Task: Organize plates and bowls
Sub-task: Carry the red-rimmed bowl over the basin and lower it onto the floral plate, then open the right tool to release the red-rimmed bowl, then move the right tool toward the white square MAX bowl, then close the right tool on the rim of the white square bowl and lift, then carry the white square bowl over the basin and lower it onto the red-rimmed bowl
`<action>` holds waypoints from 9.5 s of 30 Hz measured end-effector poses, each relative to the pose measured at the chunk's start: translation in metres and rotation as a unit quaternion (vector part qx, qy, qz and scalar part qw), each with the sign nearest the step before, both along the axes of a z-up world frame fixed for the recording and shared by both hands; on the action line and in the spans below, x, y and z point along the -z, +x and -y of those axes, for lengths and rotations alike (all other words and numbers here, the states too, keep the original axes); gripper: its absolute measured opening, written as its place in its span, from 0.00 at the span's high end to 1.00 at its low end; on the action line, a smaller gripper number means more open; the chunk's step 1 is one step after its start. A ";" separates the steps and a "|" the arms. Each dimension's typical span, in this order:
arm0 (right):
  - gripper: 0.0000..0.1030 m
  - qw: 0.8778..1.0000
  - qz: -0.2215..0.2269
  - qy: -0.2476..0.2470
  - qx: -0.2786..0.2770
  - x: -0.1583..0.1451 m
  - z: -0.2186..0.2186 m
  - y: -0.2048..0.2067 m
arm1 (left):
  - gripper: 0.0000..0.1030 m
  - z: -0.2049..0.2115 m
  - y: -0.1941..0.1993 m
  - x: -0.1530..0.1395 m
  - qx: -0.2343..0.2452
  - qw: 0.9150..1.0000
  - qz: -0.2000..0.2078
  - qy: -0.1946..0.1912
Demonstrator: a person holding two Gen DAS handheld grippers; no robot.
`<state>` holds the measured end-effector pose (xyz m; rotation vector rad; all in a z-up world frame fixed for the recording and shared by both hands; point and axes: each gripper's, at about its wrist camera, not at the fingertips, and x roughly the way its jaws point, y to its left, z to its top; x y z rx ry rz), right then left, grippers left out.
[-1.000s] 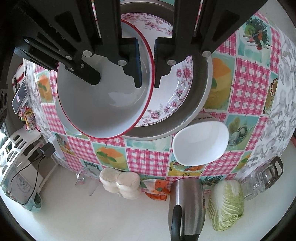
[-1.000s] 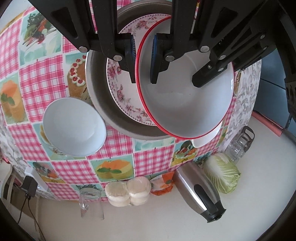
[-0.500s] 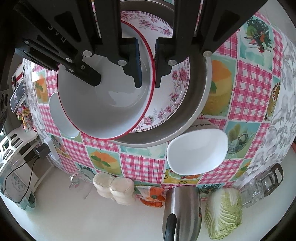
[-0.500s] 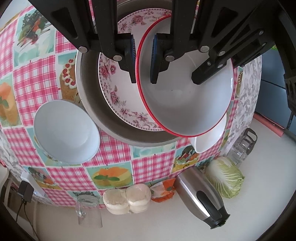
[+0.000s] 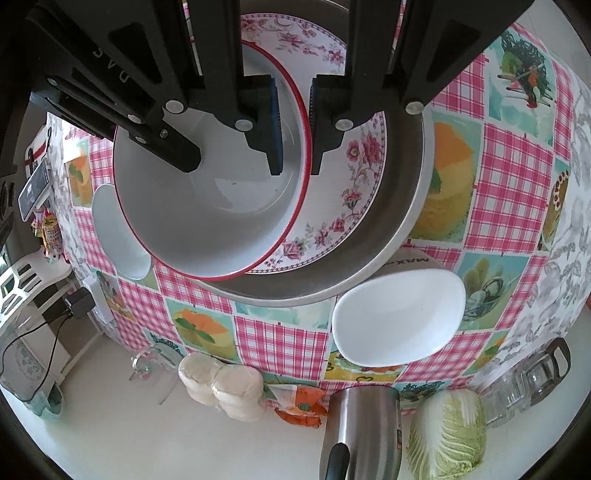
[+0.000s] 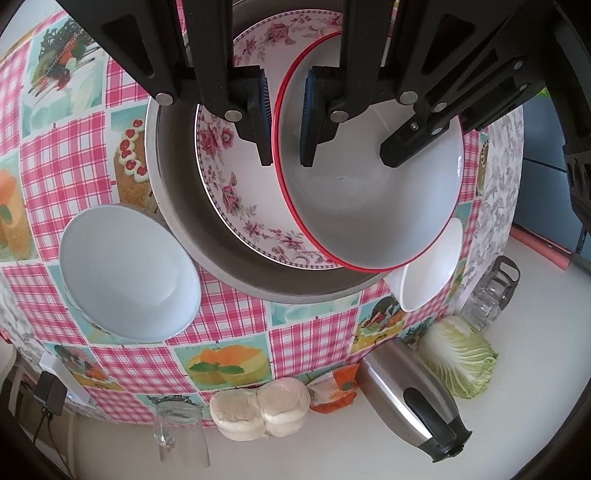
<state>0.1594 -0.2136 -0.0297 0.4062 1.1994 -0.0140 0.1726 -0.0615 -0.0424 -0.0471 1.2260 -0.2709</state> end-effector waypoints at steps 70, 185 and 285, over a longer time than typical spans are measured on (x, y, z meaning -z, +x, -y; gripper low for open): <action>0.00 0.993 0.109 -0.048 0.008 -0.081 0.013 -0.014 | 0.03 -0.095 0.000 -0.068 -0.164 0.981 0.107 0.002; 0.89 0.979 -0.080 -0.162 -0.089 0.021 -0.133 0.174 | 0.76 -0.133 0.121 0.063 -0.172 0.973 -0.018 -0.150; 0.88 0.997 0.081 0.007 0.006 -0.077 0.007 -0.033 | 0.80 0.004 -0.020 -0.057 0.003 0.996 0.089 -0.011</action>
